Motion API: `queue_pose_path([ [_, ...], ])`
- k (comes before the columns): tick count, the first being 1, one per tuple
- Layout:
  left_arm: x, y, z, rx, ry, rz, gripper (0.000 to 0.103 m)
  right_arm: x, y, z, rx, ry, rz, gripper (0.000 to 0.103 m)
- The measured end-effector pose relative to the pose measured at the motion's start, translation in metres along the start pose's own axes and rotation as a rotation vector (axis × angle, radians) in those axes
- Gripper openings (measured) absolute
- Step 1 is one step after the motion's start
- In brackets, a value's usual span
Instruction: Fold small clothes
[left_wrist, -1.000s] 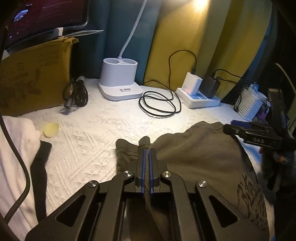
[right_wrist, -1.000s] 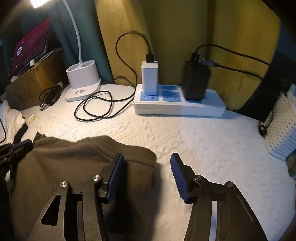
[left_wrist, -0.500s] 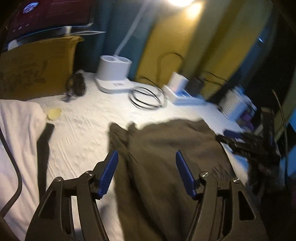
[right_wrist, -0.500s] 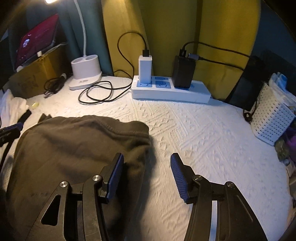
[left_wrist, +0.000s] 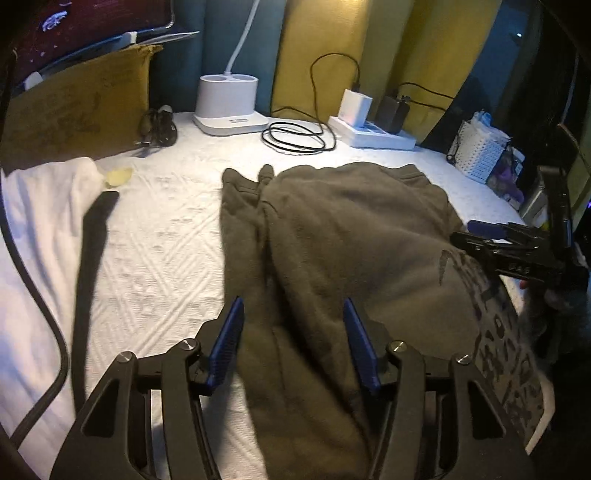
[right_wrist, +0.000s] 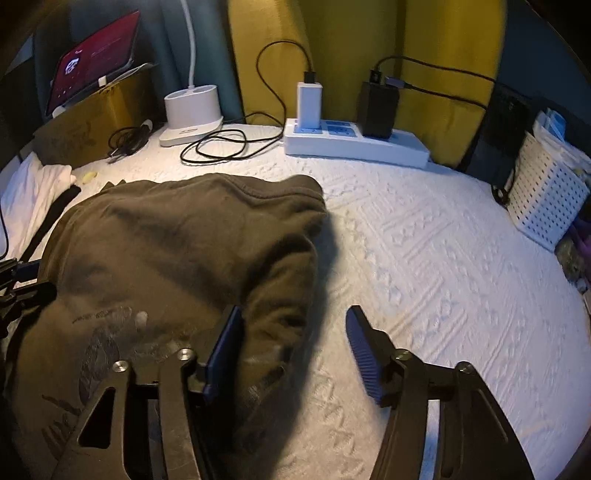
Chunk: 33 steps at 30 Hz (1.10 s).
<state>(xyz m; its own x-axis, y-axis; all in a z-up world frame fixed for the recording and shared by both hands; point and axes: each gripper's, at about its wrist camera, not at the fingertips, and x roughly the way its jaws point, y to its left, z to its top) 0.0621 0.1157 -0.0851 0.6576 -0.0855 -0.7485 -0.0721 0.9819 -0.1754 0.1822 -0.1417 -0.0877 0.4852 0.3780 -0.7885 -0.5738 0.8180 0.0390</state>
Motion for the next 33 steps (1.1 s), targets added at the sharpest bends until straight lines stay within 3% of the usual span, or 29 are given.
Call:
queue_pose_path([
  [6, -0.016, 0.009, 0.011, -0.042, -0.031, 0.0, 0.057, -0.012, -0.006, -0.003, 0.006, -0.015, -0.004, 0.062],
  [10, -0.025, 0.005, 0.024, -0.031, -0.083, -0.01, 0.071, -0.023, -0.009, -0.001, 0.01, -0.04, -0.003, 0.062],
  [16, -0.01, -0.002, 0.043, -0.004, -0.08, -0.011, 0.072, -0.028, -0.015, 0.004, 0.017, -0.061, -0.007, 0.063],
  [18, -0.003, 0.0, 0.047, -0.016, -0.084, -0.021, 0.078, -0.027, -0.017, 0.007, 0.018, -0.063, -0.008, 0.063],
  [19, 0.001, 0.002, 0.048, -0.029, -0.077, -0.027, 0.083, -0.026, -0.018, 0.008, 0.02, -0.064, -0.009, 0.063],
  [24, 0.022, 0.008, 0.055, -0.042, -0.043, -0.031, 0.083, -0.018, -0.025, 0.016, 0.043, -0.065, 0.004, 0.063],
  [28, 0.034, 0.013, 0.064, -0.025, -0.027, -0.021, 0.083, -0.008, -0.029, 0.023, 0.053, -0.06, 0.026, 0.072],
  [33, 0.057, 0.024, 0.068, -0.042, 0.041, 0.002, 0.083, 0.009, -0.029, 0.03, 0.052, -0.033, 0.046, 0.072],
])
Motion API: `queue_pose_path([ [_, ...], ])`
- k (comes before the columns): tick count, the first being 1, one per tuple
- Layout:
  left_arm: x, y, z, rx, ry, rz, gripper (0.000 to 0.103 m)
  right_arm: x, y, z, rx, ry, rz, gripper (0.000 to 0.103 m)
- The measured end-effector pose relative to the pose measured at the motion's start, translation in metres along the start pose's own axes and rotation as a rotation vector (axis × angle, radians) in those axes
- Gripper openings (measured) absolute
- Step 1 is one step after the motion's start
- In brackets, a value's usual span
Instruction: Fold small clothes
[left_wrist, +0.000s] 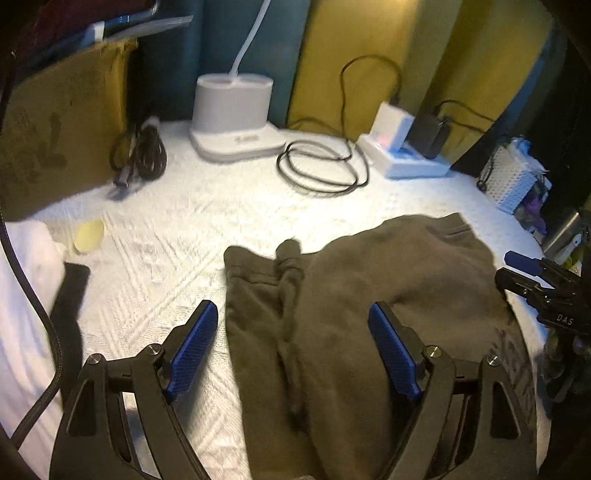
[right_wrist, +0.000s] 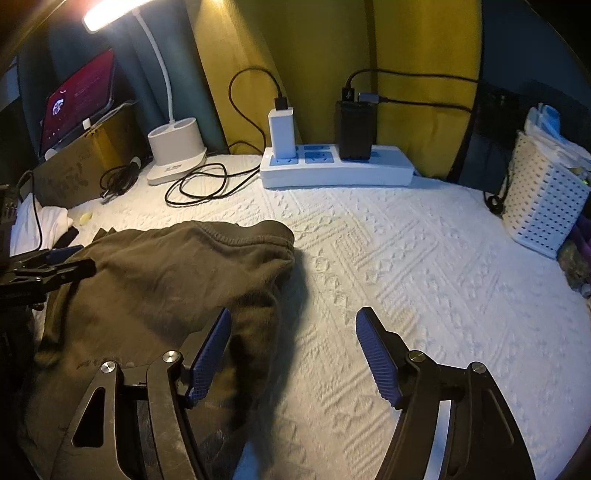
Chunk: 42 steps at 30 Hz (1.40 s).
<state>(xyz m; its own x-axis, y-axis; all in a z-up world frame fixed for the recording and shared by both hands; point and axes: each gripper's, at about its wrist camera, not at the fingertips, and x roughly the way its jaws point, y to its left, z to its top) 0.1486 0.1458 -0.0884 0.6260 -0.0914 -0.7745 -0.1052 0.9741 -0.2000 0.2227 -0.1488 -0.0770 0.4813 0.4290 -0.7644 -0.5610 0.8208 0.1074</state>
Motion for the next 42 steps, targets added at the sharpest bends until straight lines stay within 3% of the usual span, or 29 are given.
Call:
queue_pose_path([
  [4, 0.003, -0.005, 0.001, 0.043, -0.002, 0.015, 0.084, 0.013, -0.001, 0.004, 0.012, 0.021, 0.029, 0.072],
  [13, 0.009, -0.02, 0.002, 0.097, 0.005, -0.093, 0.082, 0.033, 0.011, 0.009, 0.001, 0.032, 0.115, 0.072],
  [21, 0.013, -0.043, -0.001, 0.2, 0.014, -0.128, 0.06, 0.041, 0.024, 0.014, -0.038, 0.028, 0.133, 0.071],
  [26, 0.014, -0.052, -0.004, 0.244, 0.021, -0.141, 0.04, 0.043, 0.036, 0.014, -0.071, 0.028, 0.164, 0.048],
  [27, 0.014, -0.053, -0.003, 0.245, 0.02, -0.142, 0.038, 0.042, 0.038, 0.013, -0.075, 0.027, 0.162, 0.046],
  [29, 0.013, -0.056, -0.005, 0.254, 0.017, -0.143, 0.032, 0.041, 0.041, 0.011, -0.08, 0.026, 0.181, 0.03],
  [31, 0.01, -0.059, -0.006, 0.262, 0.005, -0.138, 0.028, 0.039, 0.044, 0.01, -0.083, 0.021, 0.186, 0.024],
  [36, -0.004, -0.064, -0.007, 0.256, -0.044, -0.138, 0.025, 0.026, 0.046, 0.005, -0.081, -0.006, 0.18, 0.019],
  [42, -0.037, -0.077, -0.009, 0.263, -0.125, -0.125, 0.025, -0.015, 0.054, 0.003, -0.11, -0.097, 0.162, 0.019],
])
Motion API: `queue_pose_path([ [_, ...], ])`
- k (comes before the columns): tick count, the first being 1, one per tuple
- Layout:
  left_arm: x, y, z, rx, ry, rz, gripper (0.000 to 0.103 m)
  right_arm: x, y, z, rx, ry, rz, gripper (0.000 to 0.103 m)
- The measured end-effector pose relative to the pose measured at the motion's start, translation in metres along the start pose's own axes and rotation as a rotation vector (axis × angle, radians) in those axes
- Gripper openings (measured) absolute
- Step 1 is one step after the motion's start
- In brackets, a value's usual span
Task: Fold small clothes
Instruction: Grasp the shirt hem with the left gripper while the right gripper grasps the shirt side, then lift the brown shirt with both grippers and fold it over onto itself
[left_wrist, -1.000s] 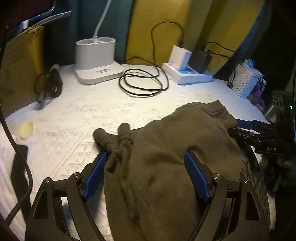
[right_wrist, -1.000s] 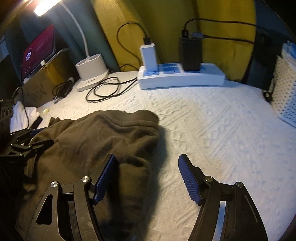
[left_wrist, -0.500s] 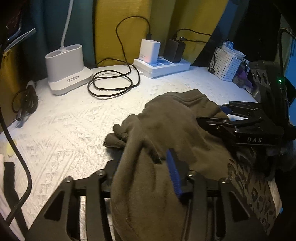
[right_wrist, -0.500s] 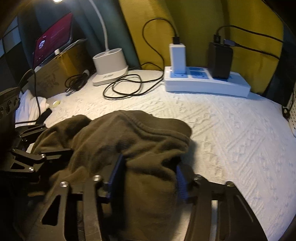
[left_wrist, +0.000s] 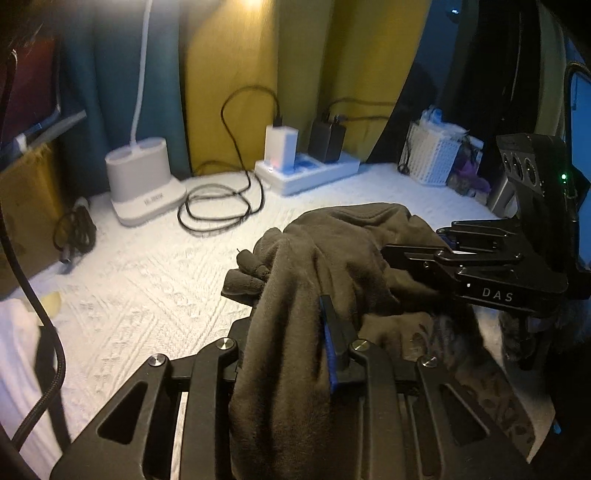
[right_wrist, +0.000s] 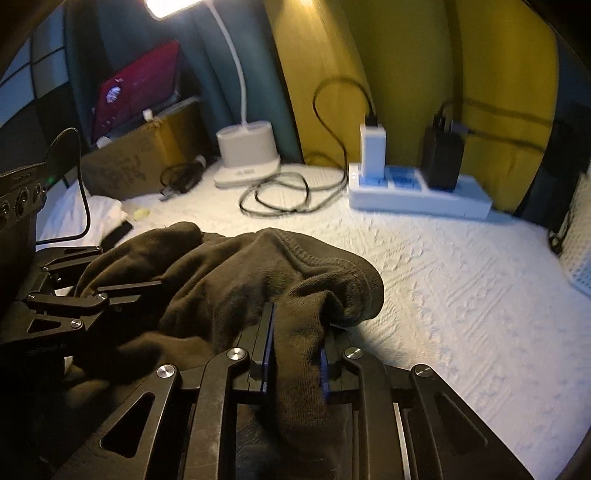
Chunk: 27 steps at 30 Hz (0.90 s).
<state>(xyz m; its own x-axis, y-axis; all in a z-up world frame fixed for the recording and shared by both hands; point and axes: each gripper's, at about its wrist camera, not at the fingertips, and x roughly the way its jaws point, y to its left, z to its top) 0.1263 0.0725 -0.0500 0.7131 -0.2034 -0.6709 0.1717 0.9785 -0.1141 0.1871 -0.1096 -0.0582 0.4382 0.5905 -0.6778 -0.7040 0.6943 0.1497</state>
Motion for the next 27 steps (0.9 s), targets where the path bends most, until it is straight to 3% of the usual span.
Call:
queue_pose_path([
  [27, -0.132, -0.068, -0.001, 0.099, -0.269, 0.029, 0.023, -0.176, 0.05, -0.022, -0.04, -0.288, -0.04, 0.018],
])
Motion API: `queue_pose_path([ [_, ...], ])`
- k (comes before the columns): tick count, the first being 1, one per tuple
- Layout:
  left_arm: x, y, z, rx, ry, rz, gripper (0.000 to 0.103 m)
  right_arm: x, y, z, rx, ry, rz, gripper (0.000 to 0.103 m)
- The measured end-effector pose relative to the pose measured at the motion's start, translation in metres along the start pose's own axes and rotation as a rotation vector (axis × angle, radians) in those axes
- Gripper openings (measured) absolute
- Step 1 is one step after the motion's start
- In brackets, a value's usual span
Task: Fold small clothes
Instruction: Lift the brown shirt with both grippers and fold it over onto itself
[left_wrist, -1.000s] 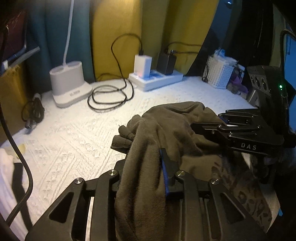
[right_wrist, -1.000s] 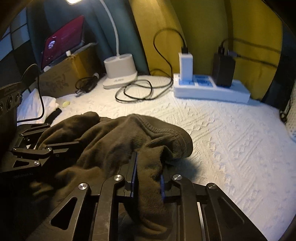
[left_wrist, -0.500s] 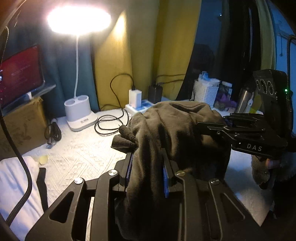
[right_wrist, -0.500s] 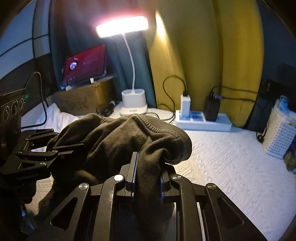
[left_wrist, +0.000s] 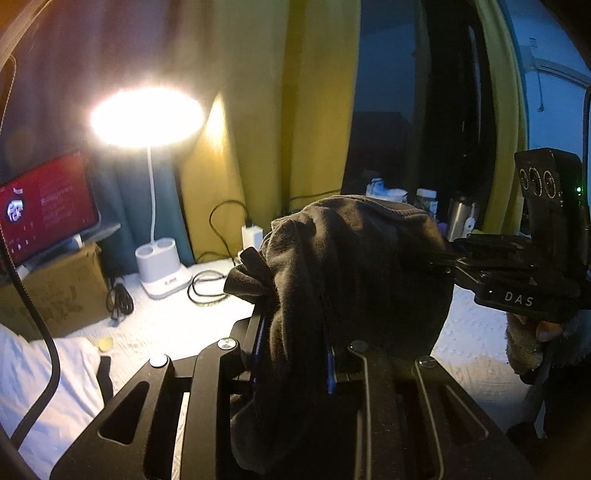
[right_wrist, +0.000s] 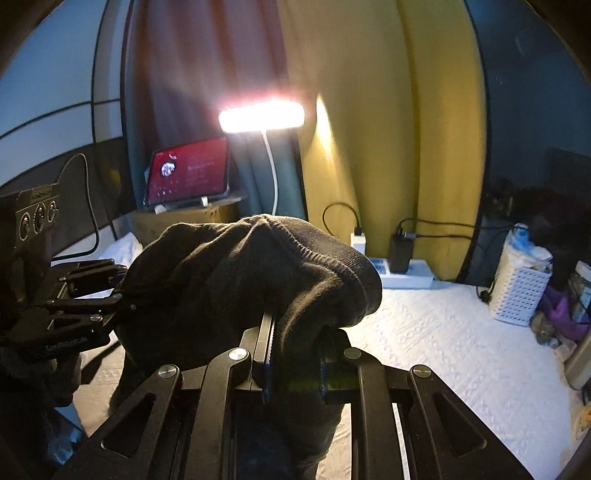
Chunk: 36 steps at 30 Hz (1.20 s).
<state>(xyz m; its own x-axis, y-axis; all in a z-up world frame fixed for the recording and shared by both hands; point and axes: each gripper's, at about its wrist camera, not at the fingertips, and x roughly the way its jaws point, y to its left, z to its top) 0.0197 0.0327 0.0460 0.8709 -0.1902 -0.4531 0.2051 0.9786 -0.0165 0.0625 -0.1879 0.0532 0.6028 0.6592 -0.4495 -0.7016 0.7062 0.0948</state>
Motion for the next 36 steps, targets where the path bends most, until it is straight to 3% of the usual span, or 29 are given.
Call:
queue_pose_path([
  [11, -0.044, -0.013, 0.019, 0.025, -0.101, -0.024, 0.023, -0.069, 0.026, 0.023, -0.057, -0.137, 0.008, 0.005],
  [19, -0.073, -0.014, 0.031, 0.044, -0.166, -0.022, 0.022, -0.105, 0.045, 0.038, -0.11, -0.215, -0.005, 0.004],
  [36, -0.153, 0.01, 0.032, 0.061, -0.266, 0.104, 0.022, -0.132, 0.116, 0.066, -0.271, -0.298, 0.08, 0.004],
])
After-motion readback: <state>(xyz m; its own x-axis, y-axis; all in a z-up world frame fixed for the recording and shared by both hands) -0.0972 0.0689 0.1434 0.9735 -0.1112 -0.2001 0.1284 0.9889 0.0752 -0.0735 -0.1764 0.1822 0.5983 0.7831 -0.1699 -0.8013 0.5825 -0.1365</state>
